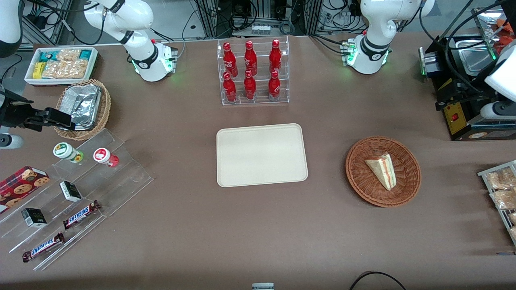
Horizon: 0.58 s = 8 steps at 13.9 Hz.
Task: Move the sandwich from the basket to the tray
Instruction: 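Move the left gripper down over the wrapped sandwich in the wicker basket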
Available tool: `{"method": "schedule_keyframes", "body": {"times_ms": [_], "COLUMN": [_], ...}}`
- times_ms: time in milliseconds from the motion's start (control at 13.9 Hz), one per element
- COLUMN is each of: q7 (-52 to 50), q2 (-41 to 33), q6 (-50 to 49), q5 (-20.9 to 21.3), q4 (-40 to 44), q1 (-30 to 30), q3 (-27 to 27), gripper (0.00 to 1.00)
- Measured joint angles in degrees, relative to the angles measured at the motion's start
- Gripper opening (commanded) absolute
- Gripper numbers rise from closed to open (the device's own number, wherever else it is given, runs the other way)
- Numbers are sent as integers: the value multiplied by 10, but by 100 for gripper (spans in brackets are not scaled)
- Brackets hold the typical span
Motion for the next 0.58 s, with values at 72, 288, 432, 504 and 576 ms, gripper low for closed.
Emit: {"method": "schedule_keyframes", "body": {"times_ms": [72,288,432,504,576], "q7": [0,0,-1,-4,-11], "q2": [0,1,5,8,10], "q6": [0,0,16,42,76], "q5": [0,0,1,2,2], "q4": [0,-1,-21,-47,-79], "q1": [0,-1,-2,-2,-2], "q3": [2,2,2,2,2], "gripper": [100,100,100,100,100]}}
